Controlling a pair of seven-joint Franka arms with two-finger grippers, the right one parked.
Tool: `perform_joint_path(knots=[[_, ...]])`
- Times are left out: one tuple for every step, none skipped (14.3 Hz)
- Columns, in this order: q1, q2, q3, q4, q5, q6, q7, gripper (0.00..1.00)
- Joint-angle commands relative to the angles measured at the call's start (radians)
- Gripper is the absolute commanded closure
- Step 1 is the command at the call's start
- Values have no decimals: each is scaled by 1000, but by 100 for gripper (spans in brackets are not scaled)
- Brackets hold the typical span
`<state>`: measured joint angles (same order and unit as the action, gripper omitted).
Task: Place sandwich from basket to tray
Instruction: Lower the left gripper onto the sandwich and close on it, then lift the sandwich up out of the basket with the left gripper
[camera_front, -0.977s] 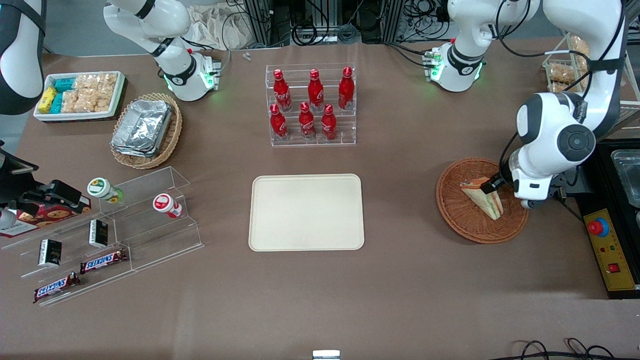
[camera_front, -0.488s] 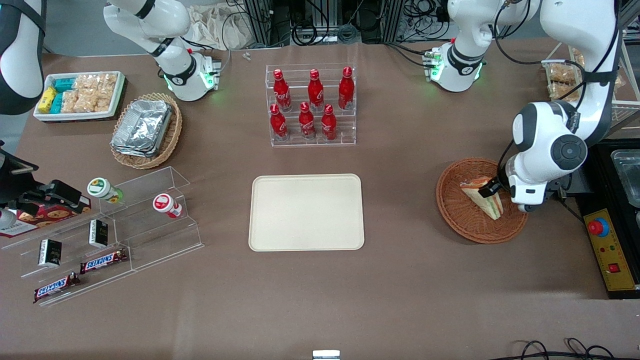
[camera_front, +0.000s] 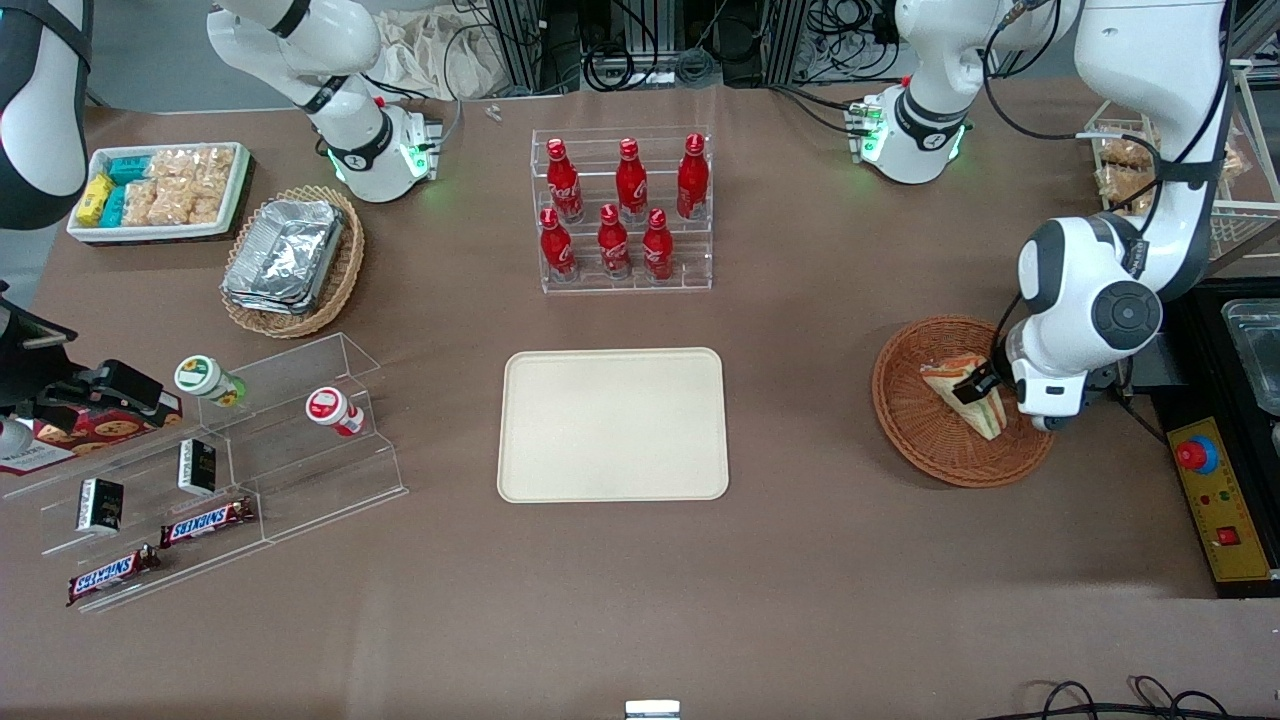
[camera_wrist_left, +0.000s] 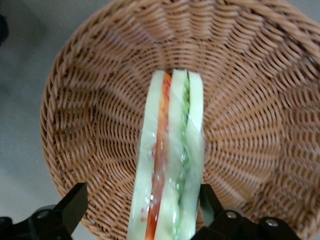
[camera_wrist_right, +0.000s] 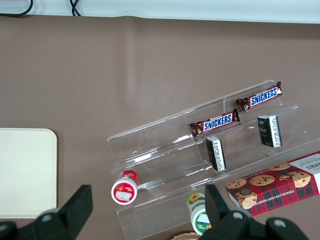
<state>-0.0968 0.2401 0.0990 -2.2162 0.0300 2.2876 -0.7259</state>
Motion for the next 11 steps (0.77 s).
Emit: perform_joint_path(knots=[[17,8,-2,-22,1,50,-17,0],[16,14,-2,-20,-1,61,-21,0],[16,19,-4,-20,-7,67,-30,2],[11,25,-5,-19,-25,75,-30,5],[8,33,-7,-19,-39,90,-35,5],[5,42,-10,-19,-42,104,-53,6],[-3,47,-12,-17,-42,105,-64,9],[-9,48,-12,-16,-42,107,-66,14],[-9,48,-10,-14,-42,107,-67,24],[-11,48,-12,-13,-42,107,-69,40],[-11,47,-12,-13,-42,107,-81,64]])
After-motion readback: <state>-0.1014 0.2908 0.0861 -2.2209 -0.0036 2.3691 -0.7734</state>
